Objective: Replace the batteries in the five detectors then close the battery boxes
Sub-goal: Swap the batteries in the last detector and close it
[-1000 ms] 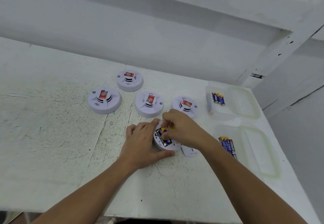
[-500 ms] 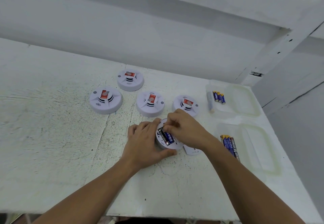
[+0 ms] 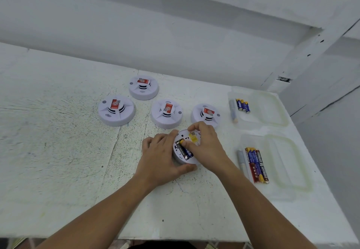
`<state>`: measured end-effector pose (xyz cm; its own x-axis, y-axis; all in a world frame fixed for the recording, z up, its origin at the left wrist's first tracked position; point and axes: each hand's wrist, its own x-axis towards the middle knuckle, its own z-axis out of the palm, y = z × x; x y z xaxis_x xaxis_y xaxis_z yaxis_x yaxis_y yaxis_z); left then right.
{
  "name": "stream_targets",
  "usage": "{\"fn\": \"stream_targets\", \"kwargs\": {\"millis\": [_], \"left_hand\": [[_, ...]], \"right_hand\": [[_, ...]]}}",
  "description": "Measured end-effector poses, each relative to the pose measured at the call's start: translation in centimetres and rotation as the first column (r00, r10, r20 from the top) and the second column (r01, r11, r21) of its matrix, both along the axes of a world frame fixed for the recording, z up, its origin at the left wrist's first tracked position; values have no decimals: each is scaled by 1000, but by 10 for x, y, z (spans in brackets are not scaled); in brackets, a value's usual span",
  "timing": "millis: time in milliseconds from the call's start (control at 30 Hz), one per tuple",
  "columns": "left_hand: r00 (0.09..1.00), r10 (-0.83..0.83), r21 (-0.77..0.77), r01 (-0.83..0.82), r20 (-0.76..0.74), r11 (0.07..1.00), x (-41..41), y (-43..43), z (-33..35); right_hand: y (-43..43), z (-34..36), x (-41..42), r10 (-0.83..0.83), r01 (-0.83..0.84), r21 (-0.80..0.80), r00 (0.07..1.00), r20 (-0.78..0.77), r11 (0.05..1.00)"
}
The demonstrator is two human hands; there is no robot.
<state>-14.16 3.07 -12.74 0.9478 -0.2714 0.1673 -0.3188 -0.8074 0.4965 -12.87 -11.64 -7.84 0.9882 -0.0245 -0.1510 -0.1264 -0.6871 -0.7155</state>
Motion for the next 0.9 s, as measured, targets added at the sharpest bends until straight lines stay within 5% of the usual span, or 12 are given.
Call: {"fn": "stream_targets", "kwargs": {"millis": [533,900], "left_hand": [[998,-27,-85,22,-58,996,1,3,1],[976,-148,-212,112,-161,971,4,16,9]], "right_hand": [[-20,2,-5,2,5,142,999,-54,990],[-31,-13,-35,-116,157,-289,981,156,944]]}}
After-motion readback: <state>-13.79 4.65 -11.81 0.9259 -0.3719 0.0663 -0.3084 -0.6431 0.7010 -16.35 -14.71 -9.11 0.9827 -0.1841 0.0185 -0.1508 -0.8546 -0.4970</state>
